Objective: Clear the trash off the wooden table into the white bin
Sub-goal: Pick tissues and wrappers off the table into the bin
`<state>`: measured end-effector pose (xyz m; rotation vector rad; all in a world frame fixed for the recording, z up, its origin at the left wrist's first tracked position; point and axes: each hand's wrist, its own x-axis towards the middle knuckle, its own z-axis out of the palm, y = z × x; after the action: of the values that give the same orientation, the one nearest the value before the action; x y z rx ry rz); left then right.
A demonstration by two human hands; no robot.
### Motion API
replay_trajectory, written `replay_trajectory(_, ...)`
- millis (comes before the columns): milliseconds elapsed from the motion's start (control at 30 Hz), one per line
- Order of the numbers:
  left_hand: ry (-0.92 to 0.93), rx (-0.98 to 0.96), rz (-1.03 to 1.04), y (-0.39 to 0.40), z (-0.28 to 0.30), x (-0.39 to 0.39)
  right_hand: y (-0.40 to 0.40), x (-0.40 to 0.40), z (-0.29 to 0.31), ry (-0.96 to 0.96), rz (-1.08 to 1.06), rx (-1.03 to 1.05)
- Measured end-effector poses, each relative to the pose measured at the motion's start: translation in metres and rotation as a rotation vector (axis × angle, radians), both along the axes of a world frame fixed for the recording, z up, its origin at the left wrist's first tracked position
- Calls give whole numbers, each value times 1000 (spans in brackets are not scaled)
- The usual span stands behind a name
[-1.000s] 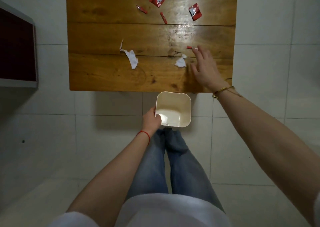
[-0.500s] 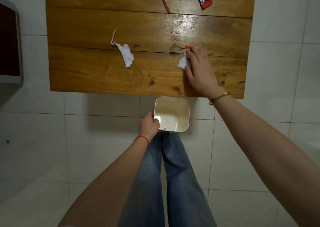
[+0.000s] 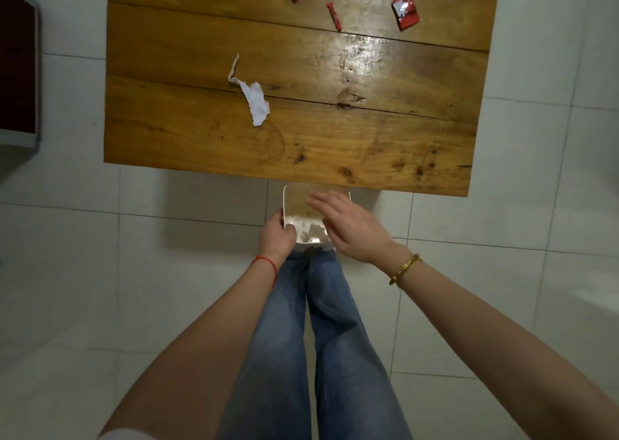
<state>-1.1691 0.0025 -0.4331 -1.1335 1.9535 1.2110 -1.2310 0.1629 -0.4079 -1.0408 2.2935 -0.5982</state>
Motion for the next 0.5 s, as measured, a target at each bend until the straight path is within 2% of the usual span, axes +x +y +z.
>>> replay_trajectory(233,4,11,38,-26,2,7,-33,-63,-3,115,-180,117)
replay_trajectory(500,23,10,87,-62,3,12,-126,-121,-7,144,-36,116)
